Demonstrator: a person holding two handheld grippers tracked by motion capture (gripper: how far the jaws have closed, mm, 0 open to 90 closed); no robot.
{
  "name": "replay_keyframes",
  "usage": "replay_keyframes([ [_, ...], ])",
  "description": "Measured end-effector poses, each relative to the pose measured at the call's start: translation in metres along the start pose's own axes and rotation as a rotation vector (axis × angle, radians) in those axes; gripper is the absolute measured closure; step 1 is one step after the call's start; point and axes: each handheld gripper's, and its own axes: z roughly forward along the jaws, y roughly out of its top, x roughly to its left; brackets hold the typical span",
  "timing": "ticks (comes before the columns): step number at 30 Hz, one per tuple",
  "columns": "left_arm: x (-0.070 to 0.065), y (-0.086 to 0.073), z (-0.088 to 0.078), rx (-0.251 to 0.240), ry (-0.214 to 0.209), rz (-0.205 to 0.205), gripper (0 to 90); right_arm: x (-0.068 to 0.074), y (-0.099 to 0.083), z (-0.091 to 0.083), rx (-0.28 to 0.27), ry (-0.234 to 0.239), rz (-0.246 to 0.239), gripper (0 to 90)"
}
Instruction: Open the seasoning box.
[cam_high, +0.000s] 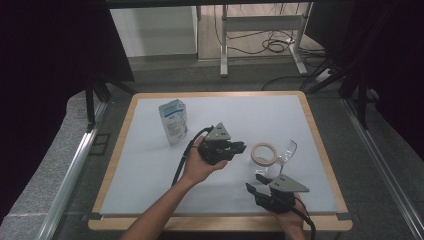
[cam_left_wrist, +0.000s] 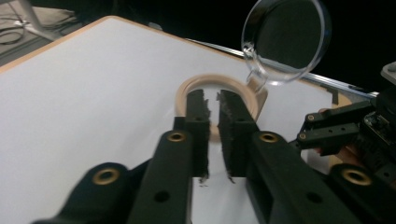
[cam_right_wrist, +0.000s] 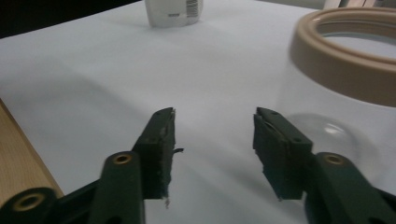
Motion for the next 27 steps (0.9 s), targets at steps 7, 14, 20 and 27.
replay_keyframes([
  [7, 0.018, -0.034, -0.029, 0.012, 0.074, -0.105, 51.8, 0.017, 0.006, 0.022, 0.017, -0.001, 0.014, 39.8],
  [14, 0.030, -0.065, -0.056, 0.012, 0.095, -0.128, 29.2, 0.028, 0.016, 0.039, 0.013, 0.019, 0.000, 36.8],
  [20, 0.038, -0.087, -0.076, 0.017, 0.158, -0.151, 25.8, 0.036, 0.023, 0.057, 0.021, 0.040, -0.009, 36.7],
  [27, 0.058, -0.100, -0.105, 0.017, 0.247, -0.176, 26.5, 0.042, 0.024, 0.074, 0.039, 0.056, -0.014, 36.2],
])
